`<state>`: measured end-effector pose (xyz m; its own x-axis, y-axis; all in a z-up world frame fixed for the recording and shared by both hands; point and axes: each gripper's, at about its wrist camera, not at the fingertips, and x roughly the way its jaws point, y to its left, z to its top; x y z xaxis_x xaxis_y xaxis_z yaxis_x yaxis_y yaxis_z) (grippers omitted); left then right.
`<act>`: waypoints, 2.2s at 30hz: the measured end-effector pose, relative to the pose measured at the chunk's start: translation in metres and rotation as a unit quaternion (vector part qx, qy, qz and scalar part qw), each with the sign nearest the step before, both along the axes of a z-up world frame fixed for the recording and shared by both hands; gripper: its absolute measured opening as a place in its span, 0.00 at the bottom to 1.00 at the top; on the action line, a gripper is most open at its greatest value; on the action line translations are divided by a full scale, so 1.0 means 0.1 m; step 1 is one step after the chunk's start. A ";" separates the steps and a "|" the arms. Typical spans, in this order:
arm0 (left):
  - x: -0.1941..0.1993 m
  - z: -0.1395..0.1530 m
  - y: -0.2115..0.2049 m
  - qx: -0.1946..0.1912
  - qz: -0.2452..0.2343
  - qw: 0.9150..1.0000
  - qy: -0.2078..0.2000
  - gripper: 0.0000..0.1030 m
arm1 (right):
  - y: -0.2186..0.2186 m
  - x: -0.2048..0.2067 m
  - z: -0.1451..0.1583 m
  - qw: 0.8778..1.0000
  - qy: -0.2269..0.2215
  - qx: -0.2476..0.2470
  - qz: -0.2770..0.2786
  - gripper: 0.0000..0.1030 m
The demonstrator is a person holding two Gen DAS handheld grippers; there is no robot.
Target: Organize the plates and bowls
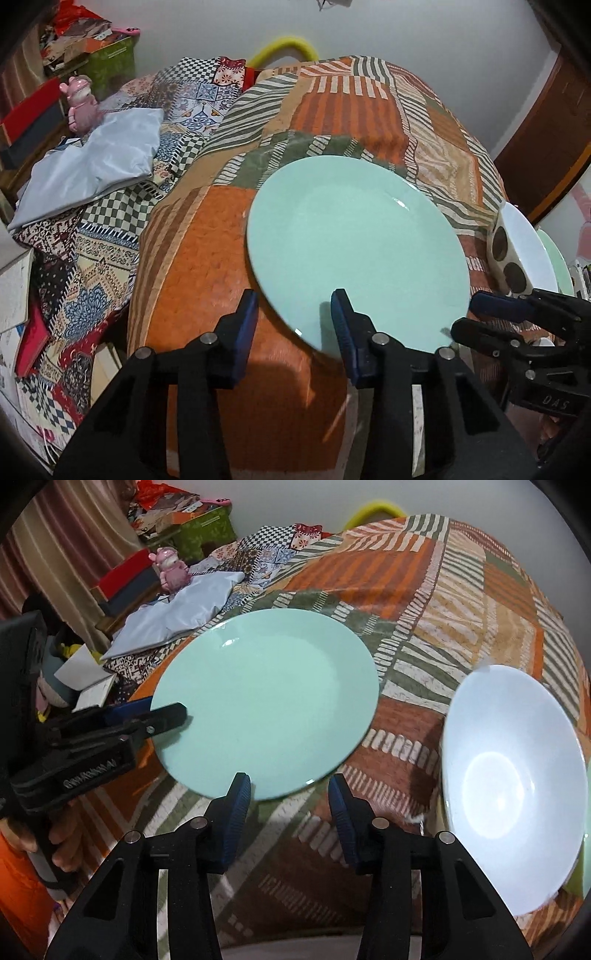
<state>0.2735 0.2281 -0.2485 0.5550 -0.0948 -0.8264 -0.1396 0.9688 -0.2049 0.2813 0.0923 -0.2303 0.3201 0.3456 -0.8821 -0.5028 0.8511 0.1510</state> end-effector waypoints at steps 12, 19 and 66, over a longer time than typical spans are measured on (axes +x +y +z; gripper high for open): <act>-0.03 -0.01 0.03 -0.004 -0.012 1.000 -0.003 0.27 | -0.03 0.11 -0.06 0.999 0.037 0.025 -0.027 0.32; -0.35 0.10 -0.03 -0.003 -0.013 1.000 0.001 0.27 | -0.04 -0.05 -0.02 0.998 0.049 0.028 -0.004 0.32; -0.96 0.25 0.20 -0.012 0.019 1.000 -0.007 0.28 | -0.01 -0.25 0.04 0.998 0.042 0.048 0.028 0.29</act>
